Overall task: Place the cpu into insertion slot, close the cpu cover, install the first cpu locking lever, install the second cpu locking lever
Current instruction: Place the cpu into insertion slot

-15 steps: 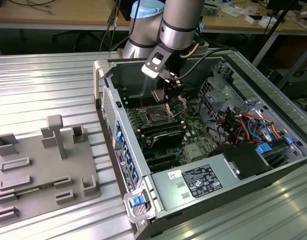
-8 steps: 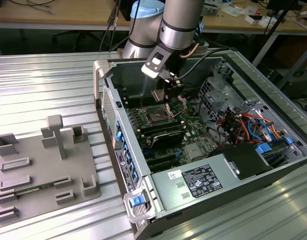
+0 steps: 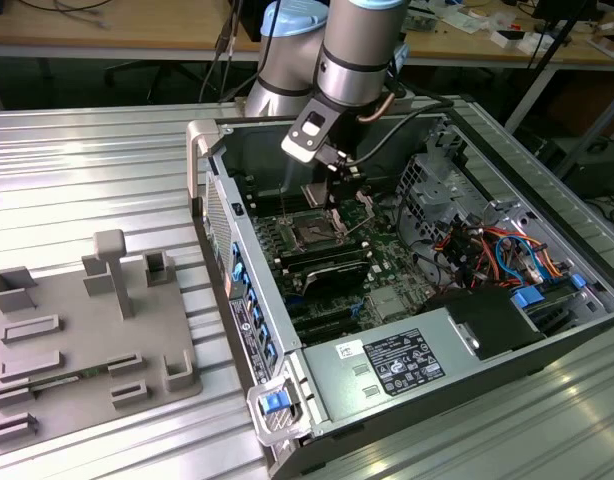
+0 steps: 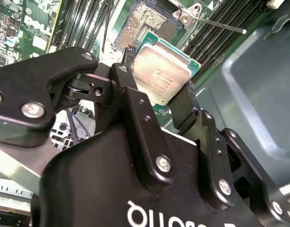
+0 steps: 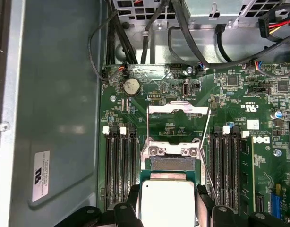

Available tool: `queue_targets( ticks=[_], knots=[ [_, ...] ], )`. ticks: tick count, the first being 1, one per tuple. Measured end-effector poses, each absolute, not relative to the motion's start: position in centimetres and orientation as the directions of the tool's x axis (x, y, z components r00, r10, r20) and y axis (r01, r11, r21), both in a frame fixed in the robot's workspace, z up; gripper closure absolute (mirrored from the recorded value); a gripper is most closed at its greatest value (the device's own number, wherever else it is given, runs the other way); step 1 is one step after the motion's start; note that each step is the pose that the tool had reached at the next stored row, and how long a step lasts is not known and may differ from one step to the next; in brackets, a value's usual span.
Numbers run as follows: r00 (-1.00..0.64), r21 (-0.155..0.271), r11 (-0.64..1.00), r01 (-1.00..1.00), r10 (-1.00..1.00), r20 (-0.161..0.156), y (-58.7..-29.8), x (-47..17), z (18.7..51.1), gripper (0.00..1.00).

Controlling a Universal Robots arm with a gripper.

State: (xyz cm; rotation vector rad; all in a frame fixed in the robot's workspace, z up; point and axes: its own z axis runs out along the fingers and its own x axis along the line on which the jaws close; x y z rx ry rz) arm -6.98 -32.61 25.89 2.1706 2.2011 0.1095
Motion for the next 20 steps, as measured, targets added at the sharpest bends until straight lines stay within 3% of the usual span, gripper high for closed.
queue_targets(
  ticks=[20],
  knots=[
    [-0.017,0.084,0.015,0.996,1.0,0.015,-32.6,-6.97,24.18,0.45]
  ],
)
